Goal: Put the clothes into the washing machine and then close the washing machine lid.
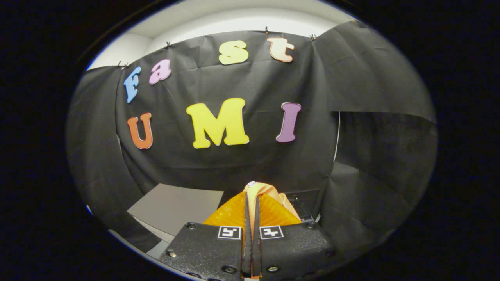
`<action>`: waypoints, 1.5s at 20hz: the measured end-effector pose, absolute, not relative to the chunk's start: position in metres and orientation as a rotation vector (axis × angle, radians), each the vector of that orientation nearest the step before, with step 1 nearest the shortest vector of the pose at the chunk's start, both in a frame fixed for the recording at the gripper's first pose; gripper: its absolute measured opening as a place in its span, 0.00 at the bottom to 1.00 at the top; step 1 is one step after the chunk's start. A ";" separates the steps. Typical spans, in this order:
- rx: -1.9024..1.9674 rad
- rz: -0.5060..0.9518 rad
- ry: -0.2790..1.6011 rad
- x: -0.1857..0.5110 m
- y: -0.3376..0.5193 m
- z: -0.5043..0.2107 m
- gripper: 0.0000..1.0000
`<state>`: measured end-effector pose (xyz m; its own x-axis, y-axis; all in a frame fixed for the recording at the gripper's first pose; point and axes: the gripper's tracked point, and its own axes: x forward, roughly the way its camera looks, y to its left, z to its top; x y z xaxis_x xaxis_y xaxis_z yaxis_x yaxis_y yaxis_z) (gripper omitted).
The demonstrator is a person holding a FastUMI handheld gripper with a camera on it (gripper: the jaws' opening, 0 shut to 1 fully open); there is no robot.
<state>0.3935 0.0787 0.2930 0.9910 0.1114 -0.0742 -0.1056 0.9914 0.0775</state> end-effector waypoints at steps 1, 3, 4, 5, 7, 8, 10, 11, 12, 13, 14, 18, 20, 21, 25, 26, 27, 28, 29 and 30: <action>0.079 0.106 0.099 0.401 0.073 0.284 0.05; 0.086 0.103 0.148 0.415 0.062 0.264 0.05; 0.097 0.106 0.172 0.422 0.058 0.254 0.04; 0.109 0.107 0.195 0.430 0.054 0.245 0.05; 0.126 0.107 0.242 0.448 0.047 0.224 0.05; 0.131 0.108 0.267 0.458 0.044 0.212 0.05; 0.148 0.107 0.321 0.474 0.039 0.190 0.04; 0.159 0.107 0.346 0.484 0.038 0.177 0.05; 0.165 0.108 0.370 0.495 0.037 0.165 0.04; 0.168 0.111 0.396 0.505 0.037 0.152 0.04; 0.168 0.116 0.415 0.513 0.038 0.142 0.04; 0.150 0.112 0.511 0.542 0.037 0.093 0.05; 0.147 0.110 0.557 0.552 0.037 0.069 0.05; 0.141 0.111 0.574 0.554 0.036 0.060 0.05; 0.116 0.110 0.656 0.556 0.033 0.012 0.04; 0.118 0.109 0.683 0.552 0.033 0.000 0.04; 0.123 0.108 0.708 0.549 0.032 -0.011 0.05; 0.131 0.105 0.733 0.546 0.031 -0.021 0.05; 0.141 0.103 0.756 0.543 0.032 -0.031 0.05; 0.147 0.099 0.775 0.544 0.032 -0.039 0.05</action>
<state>0.5439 0.0317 -0.0388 0.7103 0.1431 -0.6892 -0.0353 0.9851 0.1682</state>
